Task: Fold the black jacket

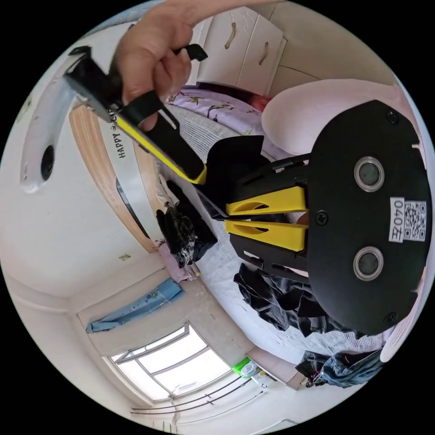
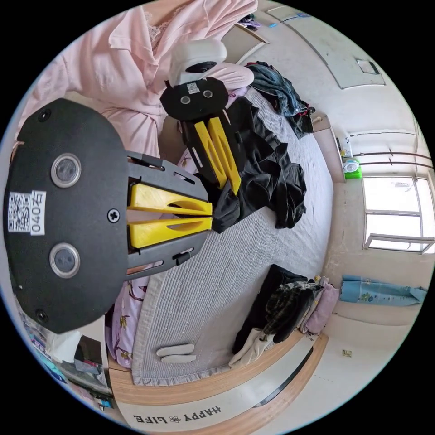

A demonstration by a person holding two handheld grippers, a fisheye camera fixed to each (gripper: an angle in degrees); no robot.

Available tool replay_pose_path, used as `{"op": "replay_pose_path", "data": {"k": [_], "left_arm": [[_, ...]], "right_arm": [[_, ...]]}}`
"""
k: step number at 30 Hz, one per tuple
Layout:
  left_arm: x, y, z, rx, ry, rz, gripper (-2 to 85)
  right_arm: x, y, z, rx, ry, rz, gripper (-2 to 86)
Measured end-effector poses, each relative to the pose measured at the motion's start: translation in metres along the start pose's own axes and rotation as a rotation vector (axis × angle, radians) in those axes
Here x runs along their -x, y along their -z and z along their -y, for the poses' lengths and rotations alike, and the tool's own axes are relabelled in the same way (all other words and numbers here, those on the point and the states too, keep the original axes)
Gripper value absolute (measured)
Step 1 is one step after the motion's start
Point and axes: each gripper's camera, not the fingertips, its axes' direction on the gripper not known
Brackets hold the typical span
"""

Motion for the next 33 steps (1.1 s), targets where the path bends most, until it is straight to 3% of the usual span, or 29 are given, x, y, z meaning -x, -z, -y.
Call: {"op": "replay_pose_path", "data": {"k": [6, 12, 13, 14, 15, 16, 18, 20, 24, 26, 29, 33], "left_arm": [[0.072, 0.008, 0.009, 0.015, -0.021, -0.026, -0.9], [0.138, -0.004, 0.014, 0.104, -0.171, -0.053, -0.9], [0.15, -0.006, 0.015, 0.128, -0.185, -0.114, -0.9], [0.181, -0.011, 0.018, 0.183, -0.183, -0.313, -0.9], [0.217, -0.021, 0.021, 0.238, -0.148, -0.595, -0.9], [0.237, -0.027, 0.021, 0.255, -0.12, -0.762, -0.9], [0.328, -0.061, 0.014, 0.164, 0.134, -1.282, -0.9], [0.386, -0.086, 0.003, 0.053, 0.279, -1.465, -0.9], [0.452, -0.122, -0.004, -0.045, 0.332, -1.531, -0.9], [0.469, -0.137, -0.005, -0.067, 0.341, -1.579, -0.9], [0.487, -0.167, -0.009, -0.083, 0.372, -1.736, -0.9], [0.526, -0.188, -0.012, -0.359, 0.554, -1.994, -0.9]], "right_arm": [[0.001, -0.019, 0.016, -0.008, 0.04, 0.018, 4.4], [-0.018, -0.027, 0.027, -0.027, 0.117, 0.109, -0.6], [-0.033, -0.025, 0.028, -0.028, 0.109, 0.231, -0.8], [-0.054, -0.026, 0.029, -0.018, 0.083, 0.421, -0.9], [-0.066, -0.028, 0.029, -0.019, 0.064, 0.532, -0.9], [-0.089, -0.036, 0.028, -0.026, 0.015, 0.744, -0.9], [-0.112, -0.051, 0.025, -0.05, -0.01, 0.988, -0.9], [-0.134, -0.069, 0.022, -0.119, -0.033, 1.272, -1.0], [-0.142, -0.086, 0.028, -0.153, 0.028, 1.498, -1.0], [-0.148, -0.087, 0.031, -0.276, 0.089, 1.692, -1.0], [-0.157, -0.083, 0.033, -0.419, 0.098, 1.723, -0.9], [-0.165, -0.097, 0.034, -0.358, 0.073, 1.693, -0.7]]}}
